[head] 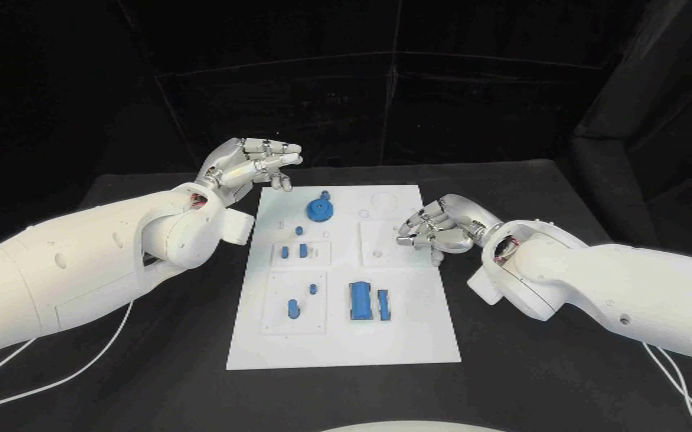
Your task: Assemble the parts on the task board
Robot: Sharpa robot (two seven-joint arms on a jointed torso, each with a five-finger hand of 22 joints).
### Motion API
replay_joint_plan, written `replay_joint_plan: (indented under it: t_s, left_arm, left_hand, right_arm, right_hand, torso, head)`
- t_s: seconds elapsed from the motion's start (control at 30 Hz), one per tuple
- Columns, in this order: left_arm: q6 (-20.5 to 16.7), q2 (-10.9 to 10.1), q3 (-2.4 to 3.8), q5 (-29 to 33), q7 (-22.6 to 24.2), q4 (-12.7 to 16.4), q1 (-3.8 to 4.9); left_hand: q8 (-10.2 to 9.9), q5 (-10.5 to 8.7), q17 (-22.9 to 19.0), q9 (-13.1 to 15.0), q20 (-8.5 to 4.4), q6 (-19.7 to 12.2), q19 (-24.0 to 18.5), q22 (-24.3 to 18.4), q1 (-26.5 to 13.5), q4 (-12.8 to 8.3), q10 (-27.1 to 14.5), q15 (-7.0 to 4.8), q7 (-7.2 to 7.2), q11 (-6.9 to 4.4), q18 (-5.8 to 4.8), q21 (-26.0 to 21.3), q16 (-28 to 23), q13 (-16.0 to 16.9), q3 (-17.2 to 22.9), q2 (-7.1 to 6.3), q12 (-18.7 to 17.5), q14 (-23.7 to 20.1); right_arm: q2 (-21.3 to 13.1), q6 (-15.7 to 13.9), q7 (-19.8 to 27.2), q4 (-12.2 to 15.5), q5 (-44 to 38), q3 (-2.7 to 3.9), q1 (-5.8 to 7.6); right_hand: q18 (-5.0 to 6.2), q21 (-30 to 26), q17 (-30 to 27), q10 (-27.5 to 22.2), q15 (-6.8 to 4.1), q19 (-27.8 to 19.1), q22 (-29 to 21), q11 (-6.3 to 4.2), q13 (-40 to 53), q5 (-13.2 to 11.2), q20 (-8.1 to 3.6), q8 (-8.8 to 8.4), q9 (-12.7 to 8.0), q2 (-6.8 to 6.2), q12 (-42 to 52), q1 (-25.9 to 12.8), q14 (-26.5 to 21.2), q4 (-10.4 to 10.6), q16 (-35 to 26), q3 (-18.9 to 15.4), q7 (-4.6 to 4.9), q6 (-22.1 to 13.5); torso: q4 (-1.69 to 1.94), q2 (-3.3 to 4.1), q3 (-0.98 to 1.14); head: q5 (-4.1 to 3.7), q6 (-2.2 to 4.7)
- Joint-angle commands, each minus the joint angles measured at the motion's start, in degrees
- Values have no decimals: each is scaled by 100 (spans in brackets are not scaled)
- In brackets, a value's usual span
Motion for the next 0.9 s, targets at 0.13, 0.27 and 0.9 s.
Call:
replay_joint_plan:
  t_s: [0.13,0.27,0.9]
  left_arm:
    - [-41,143,-6,471,108,-359,7]
    - [-13,296,-8,627,161,-683,7]
    - [-302,598,12,705,173,-1180,-95]
  left_hand:
    - [22,-4,-563,-11,139,-93,-788,-455,-55,89,-147,146,36,77,37,-783,-1104,-50,-200,58,-35,-858]
    - [-59,22,-1102,-17,344,-172,-1503,-972,-73,172,-207,400,58,178,-52,-1587,-2286,-63,-291,86,-237,-1403]
    - [-742,-287,-2433,-392,241,-2554,-4120,-2752,-2903,573,-2555,379,-367,-59,-290,-3251,-4775,-415,-1306,378,-1246,-3599]
  right_arm:
    - [516,-50,2426,-1190,2812,0,184]
    - [910,30,2967,-1934,3339,3,216]
    - [1808,95,3174,-3198,3678,29,193]
  right_hand:
    - [12,-1657,-1382,-473,403,-686,-1106,406,-1733,-584,371,-361,-295,201,-1740,580,-771,-176,-2255,286,341,-51]
    - [52,-2669,-2097,-430,650,-1040,-1791,572,-2585,-652,632,-627,-620,197,-2196,722,-1165,-303,-3479,394,456,-54]
    - [-331,-4054,-3655,-3020,280,-3214,-3078,335,-4353,-775,389,-991,-2029,-60,-2590,-2987,-3508,-836,-4966,717,36,-2285]
  torso:
    - [44,-128,-56]
    - [47,-181,-63]
    - [37,-287,-13]
  head:
    - [-71,528]
    - [-70,802]
    - [10,1057]
